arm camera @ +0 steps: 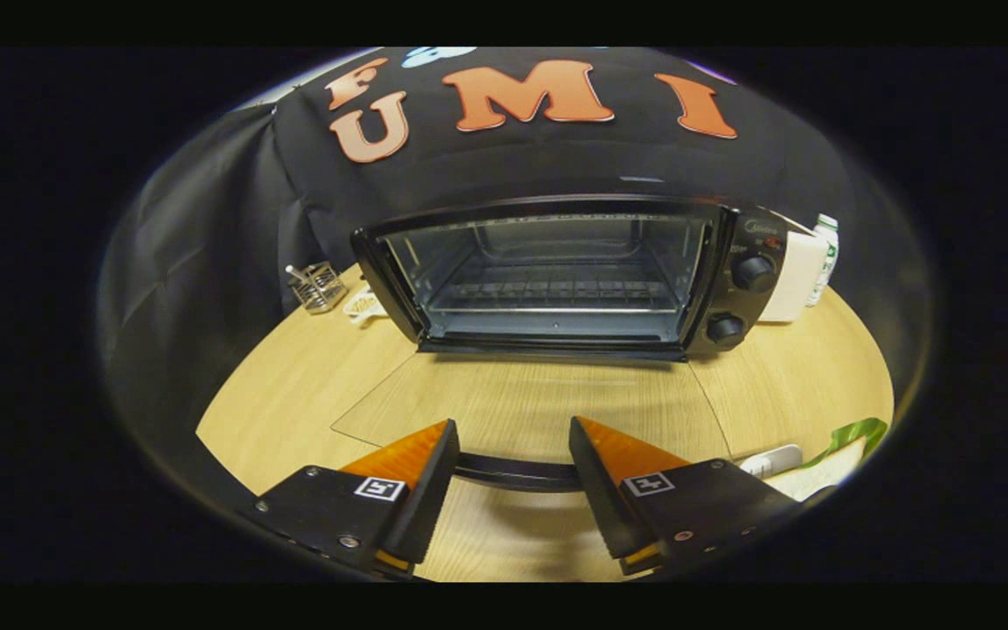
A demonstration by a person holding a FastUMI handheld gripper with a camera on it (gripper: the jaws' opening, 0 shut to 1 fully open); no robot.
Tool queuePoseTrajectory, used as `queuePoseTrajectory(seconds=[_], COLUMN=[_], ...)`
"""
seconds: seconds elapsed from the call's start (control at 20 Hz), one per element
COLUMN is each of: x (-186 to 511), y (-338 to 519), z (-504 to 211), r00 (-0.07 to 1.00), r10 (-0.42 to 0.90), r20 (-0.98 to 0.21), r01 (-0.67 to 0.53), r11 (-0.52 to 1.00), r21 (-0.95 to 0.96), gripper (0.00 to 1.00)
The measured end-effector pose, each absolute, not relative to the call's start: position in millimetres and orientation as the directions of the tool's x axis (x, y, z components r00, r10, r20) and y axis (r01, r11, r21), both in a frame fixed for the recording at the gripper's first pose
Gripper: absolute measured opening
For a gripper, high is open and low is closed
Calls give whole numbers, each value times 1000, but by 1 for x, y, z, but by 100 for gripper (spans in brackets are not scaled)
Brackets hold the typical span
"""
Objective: Open the toaster oven, put the food inside, and close the toaster oven door.
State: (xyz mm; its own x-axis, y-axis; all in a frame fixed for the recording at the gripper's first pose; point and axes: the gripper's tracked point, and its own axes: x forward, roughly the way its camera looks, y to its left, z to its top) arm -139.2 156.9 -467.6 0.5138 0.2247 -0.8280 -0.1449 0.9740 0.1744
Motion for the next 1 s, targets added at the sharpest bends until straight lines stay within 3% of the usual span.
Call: queuePoseTrajectory(seconds=[0.1, 0.4, 0.7, 0.9, 1.0], x=[-153, -149, -144, -141, -146], y=[154, 150, 105, 53, 23], z=[-484, -475, -419, -391, -384], r00=[456, 457, 533, 582, 581], r10=[213, 228, 223, 155, 114], r20=[-864, -860, -817, -798, -806], r01=[-134, -111, -83, -77, -65], r11=[976, 974, 974, 988, 994], r21=[170, 199, 212, 136, 93], gripper=[76, 75, 74, 80, 88])
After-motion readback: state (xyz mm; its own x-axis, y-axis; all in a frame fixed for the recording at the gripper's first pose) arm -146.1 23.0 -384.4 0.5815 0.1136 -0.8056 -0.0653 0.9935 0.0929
